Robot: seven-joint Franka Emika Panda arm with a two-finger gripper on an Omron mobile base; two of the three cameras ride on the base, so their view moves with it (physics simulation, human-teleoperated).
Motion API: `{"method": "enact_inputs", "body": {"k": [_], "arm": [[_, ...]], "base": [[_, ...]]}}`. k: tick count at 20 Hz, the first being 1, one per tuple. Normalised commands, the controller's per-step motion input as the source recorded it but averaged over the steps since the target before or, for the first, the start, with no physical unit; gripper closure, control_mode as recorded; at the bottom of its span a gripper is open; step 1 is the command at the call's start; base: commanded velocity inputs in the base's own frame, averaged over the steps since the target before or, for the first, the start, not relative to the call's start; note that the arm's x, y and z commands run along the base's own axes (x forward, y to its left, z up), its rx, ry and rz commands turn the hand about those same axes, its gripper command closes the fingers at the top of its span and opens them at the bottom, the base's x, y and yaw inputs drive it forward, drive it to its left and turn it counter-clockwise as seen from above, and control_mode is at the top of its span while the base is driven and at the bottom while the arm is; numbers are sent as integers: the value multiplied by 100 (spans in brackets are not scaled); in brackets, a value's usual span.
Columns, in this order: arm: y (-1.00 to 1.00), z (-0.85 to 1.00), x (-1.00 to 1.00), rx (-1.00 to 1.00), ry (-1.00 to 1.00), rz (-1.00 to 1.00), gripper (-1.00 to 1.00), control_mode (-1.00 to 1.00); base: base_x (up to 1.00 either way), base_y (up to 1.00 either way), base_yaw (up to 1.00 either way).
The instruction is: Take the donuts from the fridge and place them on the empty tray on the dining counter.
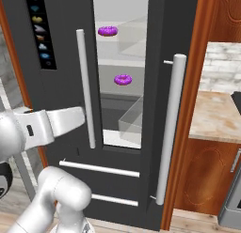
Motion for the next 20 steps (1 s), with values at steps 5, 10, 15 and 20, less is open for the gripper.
{"method": "enact_inputs", "body": {"k": [5,10,15,20], "arm": [[0,-3,22,-46,44,-15,-100,-100],[5,-1,50,-32,52,-10,-100,-100],[8,0,46,-24,33,-17,-100,-100],[0,0,27,-17,-2,-20,-100,-100]], "base": [[0,0,0],[0,0,0],[0,0,0],[0,0,0]]}}
